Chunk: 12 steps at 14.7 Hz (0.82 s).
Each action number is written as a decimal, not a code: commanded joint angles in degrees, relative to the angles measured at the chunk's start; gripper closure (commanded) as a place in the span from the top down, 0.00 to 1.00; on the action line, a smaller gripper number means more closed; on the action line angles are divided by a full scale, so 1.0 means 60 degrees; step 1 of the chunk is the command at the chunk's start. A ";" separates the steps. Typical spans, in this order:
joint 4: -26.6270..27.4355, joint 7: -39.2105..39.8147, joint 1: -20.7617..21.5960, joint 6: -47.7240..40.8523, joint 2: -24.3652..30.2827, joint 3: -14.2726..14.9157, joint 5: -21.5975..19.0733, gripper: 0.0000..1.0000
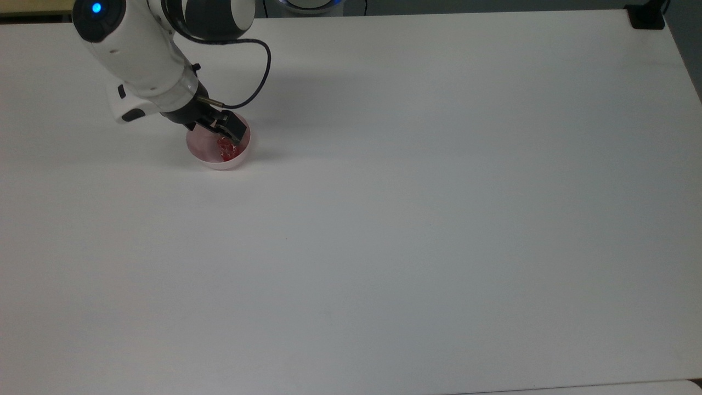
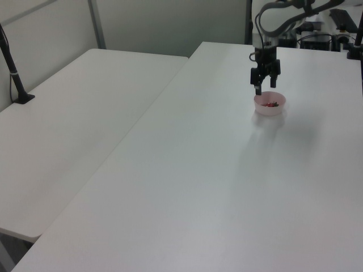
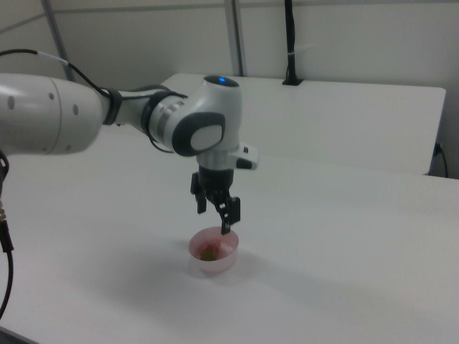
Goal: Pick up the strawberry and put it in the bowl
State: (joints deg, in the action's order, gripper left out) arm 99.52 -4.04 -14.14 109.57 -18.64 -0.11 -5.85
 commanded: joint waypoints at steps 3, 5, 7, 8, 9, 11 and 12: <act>-0.1234 -0.0293 0.0305 -0.2759 0.1566 -0.0173 0.0097 1.00; -0.1236 -0.0497 0.0583 -0.2924 0.2181 -0.0173 0.0053 1.00; -0.1206 -0.0702 0.1021 -0.3273 0.2679 -0.0129 0.0082 1.00; -0.1206 -0.0805 0.1357 -0.3493 0.2885 -0.0027 0.0096 1.00; -0.1206 -0.0835 0.1622 -0.3568 0.3104 0.0148 0.0096 1.00; -0.0945 -0.0748 0.2149 -0.3539 0.3486 0.0456 0.0111 1.00; -0.0769 -0.0674 0.2340 -0.3438 0.3618 0.0544 0.0155 1.00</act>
State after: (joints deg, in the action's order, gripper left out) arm 91.09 -8.24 -4.81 88.65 -0.62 -0.11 -5.85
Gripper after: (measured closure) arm 0.000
